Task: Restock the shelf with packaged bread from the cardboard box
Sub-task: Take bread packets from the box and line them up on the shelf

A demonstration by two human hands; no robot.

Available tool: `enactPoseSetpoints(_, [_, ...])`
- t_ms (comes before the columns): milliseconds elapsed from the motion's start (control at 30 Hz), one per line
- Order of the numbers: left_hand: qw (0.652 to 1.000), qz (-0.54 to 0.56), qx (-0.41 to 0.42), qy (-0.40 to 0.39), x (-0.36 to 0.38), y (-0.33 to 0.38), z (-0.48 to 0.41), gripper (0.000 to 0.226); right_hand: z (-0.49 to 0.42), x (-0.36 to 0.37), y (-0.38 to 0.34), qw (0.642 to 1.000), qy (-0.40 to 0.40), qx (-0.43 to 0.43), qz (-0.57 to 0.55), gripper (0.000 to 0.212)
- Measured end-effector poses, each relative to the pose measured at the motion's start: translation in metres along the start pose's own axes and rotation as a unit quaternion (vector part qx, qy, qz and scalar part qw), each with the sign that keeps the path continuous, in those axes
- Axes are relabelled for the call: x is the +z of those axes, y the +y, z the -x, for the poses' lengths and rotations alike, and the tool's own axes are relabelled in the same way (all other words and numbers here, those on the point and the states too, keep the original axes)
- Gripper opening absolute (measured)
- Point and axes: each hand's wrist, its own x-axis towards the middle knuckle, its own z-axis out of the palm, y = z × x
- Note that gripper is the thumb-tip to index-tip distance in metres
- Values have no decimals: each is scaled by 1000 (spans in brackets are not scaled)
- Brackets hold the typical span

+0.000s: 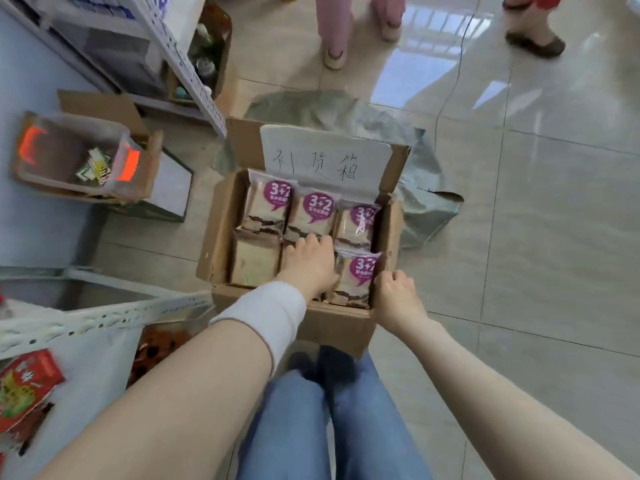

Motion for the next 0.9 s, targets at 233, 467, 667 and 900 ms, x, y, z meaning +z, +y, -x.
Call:
enactPoseSetpoints(233, [985, 170, 8, 18, 30, 9, -147, 63, -96, 77, -6, 974, -83, 160, -137, 51])
enactPoseSetpoints(467, [980, 186, -2, 71, 58, 21, -199, 69, -125, 120, -18, 902, 4, 311, -301, 74])
enactPoseSetpoints(667, [962, 244, -62, 110, 63, 33, -199, 71, -117, 117, -17, 903, 21, 308, -298, 69])
enactPoseSetpoints(900, [948, 294, -112, 51, 54, 27, -212, 76, -105, 107, -3, 917, -9, 252, -310, 73])
